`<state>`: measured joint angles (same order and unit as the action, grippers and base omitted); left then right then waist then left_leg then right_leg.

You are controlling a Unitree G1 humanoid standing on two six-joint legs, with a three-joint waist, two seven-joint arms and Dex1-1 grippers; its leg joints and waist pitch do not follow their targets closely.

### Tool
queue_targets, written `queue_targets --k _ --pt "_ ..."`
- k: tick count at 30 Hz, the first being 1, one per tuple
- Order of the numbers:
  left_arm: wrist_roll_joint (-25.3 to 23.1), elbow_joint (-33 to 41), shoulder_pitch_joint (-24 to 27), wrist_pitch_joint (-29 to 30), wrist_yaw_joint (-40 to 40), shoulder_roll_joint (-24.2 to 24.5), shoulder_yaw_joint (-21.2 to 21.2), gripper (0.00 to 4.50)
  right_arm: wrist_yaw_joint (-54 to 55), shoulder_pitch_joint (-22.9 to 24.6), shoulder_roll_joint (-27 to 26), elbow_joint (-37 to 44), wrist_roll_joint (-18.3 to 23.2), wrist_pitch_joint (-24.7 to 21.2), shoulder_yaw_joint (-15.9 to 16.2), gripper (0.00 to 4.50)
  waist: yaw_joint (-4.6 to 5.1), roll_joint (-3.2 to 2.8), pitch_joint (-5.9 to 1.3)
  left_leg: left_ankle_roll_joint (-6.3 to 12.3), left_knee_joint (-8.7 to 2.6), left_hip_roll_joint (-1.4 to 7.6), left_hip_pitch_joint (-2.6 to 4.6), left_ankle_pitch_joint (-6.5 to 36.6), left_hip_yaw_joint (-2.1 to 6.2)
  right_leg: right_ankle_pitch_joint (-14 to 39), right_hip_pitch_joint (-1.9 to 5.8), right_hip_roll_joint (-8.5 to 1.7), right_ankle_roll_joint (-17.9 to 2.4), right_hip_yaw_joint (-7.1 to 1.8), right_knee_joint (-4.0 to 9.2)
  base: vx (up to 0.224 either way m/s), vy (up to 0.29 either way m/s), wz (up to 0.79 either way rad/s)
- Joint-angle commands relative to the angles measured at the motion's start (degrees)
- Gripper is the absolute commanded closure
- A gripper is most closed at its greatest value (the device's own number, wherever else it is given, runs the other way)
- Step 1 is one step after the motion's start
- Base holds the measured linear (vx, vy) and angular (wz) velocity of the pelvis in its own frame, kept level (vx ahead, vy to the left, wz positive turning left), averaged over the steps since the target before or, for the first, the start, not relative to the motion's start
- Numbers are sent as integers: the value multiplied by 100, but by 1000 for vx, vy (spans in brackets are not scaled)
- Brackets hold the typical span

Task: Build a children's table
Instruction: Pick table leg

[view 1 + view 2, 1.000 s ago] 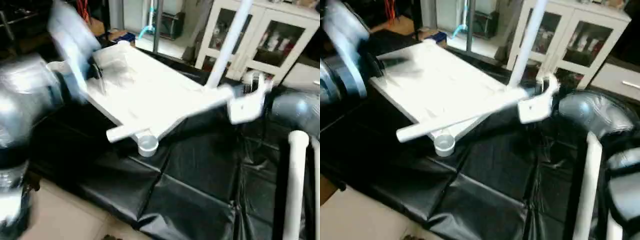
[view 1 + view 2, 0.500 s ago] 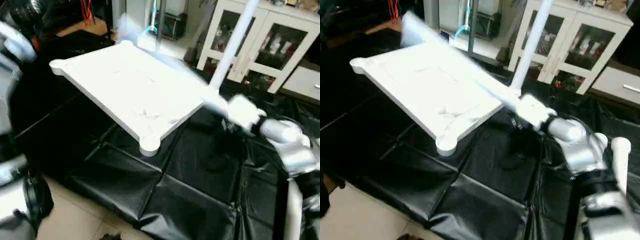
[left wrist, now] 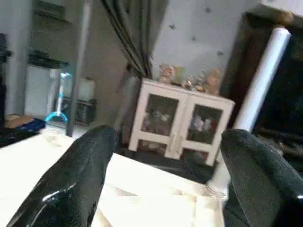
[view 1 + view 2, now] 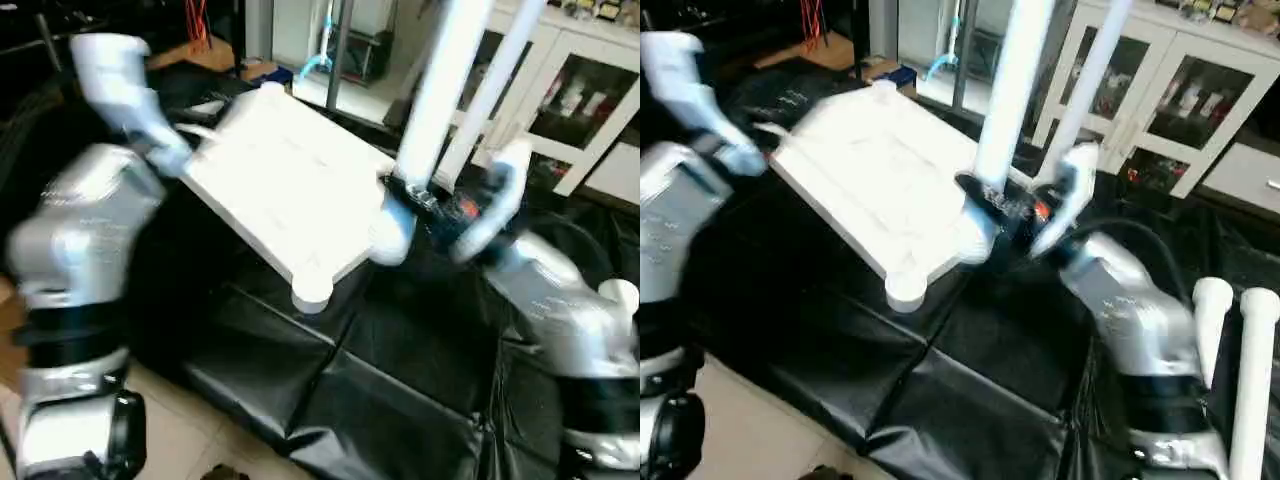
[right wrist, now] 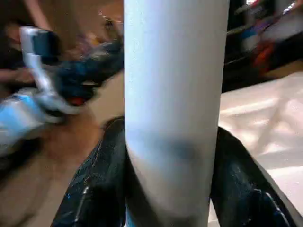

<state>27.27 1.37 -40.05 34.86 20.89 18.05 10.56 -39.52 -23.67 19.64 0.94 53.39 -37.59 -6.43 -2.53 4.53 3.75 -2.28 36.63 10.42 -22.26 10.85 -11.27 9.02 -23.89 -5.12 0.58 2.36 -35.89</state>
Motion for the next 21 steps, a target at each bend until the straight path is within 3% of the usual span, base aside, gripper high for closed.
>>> queue_targets --k 1,3,5,6,10,11,15,17,19,20,21 --pt "-147 -14 -142 -118 -109 -130 -167 51 70 63 75 134 718 -582 -423 264 -19 -41 -433 -305 -521 223 141 1678 144 1839 210 -255 -851 -169 464 0 0 0" --pt "-227 -64 -202 -186 -138 -154 -250 51 235 95 90 132 1055 -707 -487 264 -22 -64 -433 -326 -521 218 140 1647 153 1992 198 -251 -772 -159 487 0 0 0" --pt "-155 -33 -240 -120 -161 -233 -268 51 318 109 132 196 1303 -823 -508 264 -6 -19 -435 -370 -525 216 118 1607 162 2117 209 -259 -683 -146 493 0 0 0" --pt "-151 -21 -253 -121 -144 -241 -304 51 347 106 168 231 1438 -916 -523 264 -7 -27 -435 -373 -515 213 123 1593 160 2173 196 -261 -659 -144 499 0 0 0" --pt "-212 -180 -382 -209 -158 -304 -413 51 274 89 255 363 1458 -1187 -486 264 -11 -29 -438 -358 -515 214 108 1452 158 2134 188 -251 -592 -144 505 0 0 0" --pt "-307 -322 -483 -186 -187 -324 -507 51 215 105 334 447 968 -1045 -274 264 -18 15 -447 -352 -512 213 101 1402 152 2093 196 -250 -586 -141 502 0 0 0" --pt "-740 -925 -891 -129 -315 -484 -872 51 142 74 636 717 -558 -484 515 264 -59 -10 -433 -462 -524 226 99 1330 159 2184 184 -268 -423 -152 518 0 0 0" --pt "-874 -1230 -1097 -179 -309 -599 -1059 51 276 -16 633 677 -801 -248 697 264 -80 -6 -437 -445 -517 214 110 1352 152 2183 173 -273 -446 -157 528 0 0 0" --pt "-954 -1387 -1225 -240 -284 -687 -1184 51 343 -62 706 679 -1056 -47 919 264 -117 -5 -457 -399 -516 231 109 1214 159 1862 191 -285 -567 -152 494 0 0 0" --pt "-967 -1466 -1309 -248 -267 -762 -1246 51 375 -78 708 688 -1138 27 1015 264 -117 -62 -453 -412 -521 228 101 1188 161 1749 195 -280 -609 -154 478 0 0 0" --pt "-951 -1572 -1439 -240 -201 -884 -1356 51 422 -101 692 734 -1240 96 1134 264 -113 -39 -475 -387 -516 233 111 1110 158 1468 217 -274 -702 -146 450 0 0 0"
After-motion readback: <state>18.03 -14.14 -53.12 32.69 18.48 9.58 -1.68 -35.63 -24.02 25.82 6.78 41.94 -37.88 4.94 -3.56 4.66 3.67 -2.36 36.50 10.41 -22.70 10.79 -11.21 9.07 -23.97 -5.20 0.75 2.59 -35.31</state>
